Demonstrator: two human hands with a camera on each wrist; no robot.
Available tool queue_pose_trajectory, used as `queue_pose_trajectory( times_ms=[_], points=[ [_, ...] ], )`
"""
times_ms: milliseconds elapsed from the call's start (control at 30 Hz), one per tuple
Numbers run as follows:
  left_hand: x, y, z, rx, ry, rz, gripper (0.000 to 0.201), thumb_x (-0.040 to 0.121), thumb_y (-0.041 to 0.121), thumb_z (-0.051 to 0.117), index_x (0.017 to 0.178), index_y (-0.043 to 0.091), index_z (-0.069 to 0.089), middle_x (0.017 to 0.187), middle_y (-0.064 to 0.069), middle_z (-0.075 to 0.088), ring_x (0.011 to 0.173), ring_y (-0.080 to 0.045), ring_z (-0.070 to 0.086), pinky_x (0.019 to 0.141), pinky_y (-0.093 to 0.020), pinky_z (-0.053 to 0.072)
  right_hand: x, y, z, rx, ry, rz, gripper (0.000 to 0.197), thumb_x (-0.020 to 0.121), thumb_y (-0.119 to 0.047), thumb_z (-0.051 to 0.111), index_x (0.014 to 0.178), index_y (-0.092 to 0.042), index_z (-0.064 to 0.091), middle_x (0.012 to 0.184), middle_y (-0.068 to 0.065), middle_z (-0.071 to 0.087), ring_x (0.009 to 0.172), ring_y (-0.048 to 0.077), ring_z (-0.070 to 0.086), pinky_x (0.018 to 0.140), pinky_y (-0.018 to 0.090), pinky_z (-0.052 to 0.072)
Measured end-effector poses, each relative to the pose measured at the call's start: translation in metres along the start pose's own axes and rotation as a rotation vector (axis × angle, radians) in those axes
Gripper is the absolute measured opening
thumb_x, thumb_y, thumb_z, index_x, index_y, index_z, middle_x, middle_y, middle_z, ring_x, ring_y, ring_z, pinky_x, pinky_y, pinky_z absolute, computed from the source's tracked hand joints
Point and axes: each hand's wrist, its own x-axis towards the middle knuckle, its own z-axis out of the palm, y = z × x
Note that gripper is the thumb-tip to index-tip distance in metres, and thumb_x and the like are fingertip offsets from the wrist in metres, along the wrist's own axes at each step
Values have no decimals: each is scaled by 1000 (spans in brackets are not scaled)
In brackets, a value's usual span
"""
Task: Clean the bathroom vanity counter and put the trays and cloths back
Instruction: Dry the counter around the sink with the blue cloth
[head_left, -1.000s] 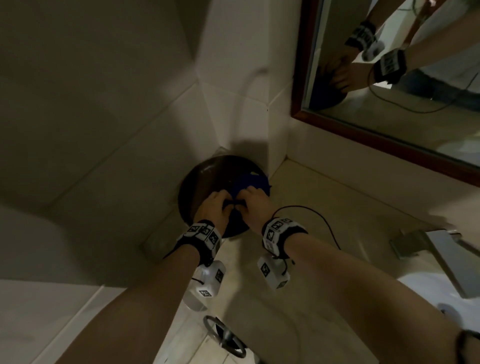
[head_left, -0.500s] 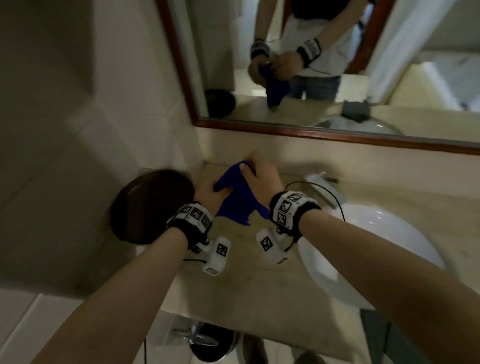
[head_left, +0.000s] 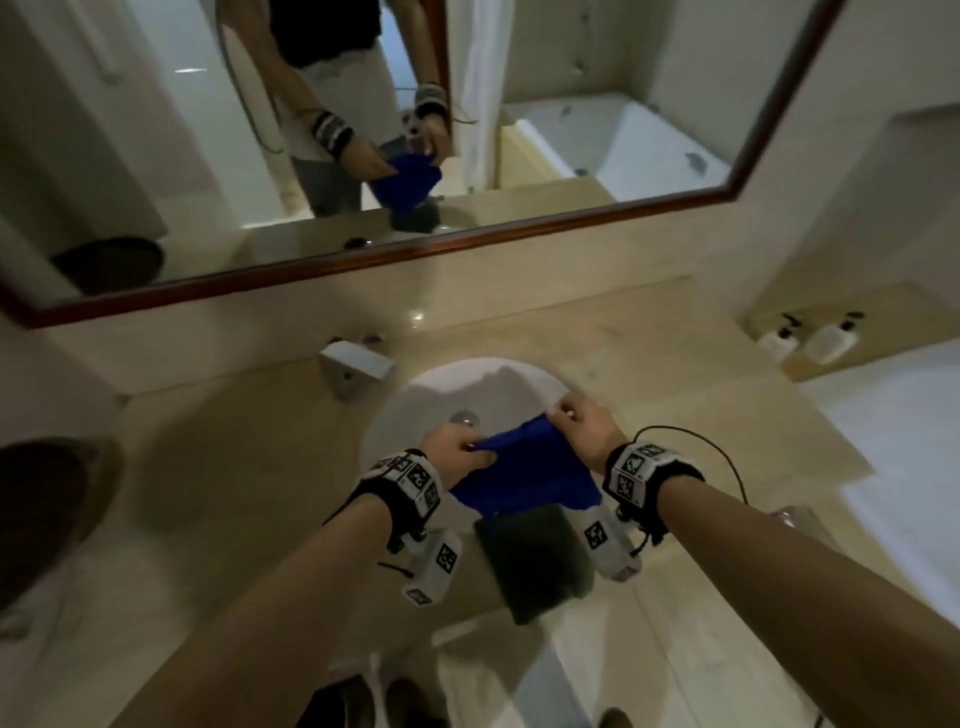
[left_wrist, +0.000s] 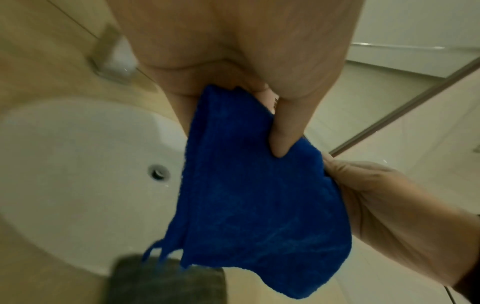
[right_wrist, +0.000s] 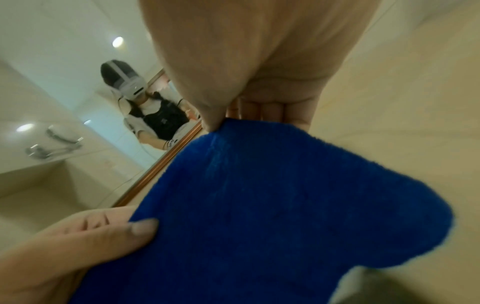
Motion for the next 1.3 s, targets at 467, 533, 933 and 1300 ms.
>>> queue_pose_trajectory(
  times_ms=[467,533,933,1300],
  points=[
    [64,144,220,-46,-94,-54,12,94,19,58,83,21,63,86,-7,64,86,-28,62,79,-40,50,-79,224,-134,91,20,175,47,102,-40,35,79,-2,52,77,19,54,75,34,54,65,34,35],
    [75,146,233,-33,-92,-90,10,94,21,58,86,23,64,88,-5,65,89,-28,62,83,-42,51,-74,241,-137,126,-1,174,45,102,-37,35,91,2,56,88,23,58,82,36,56,70,35,37],
    [230,149,223,90,-211,-230,31,90,19,63,121,12,64,120,-7,64,108,-25,59,92,-33,46,53,297,-157,89,-22,245,28,101,-35,39,78,-19,39,71,5,44,64,19,41,64,37,37],
    [337,169,207,-73,-98,-385,46,87,22,68,130,11,56,130,-9,56,116,-29,53,99,-37,43,156,310,-203,-100,-140,304,25,102,-34,37,89,-13,42,68,-2,44,64,19,46,62,31,37]
  ],
)
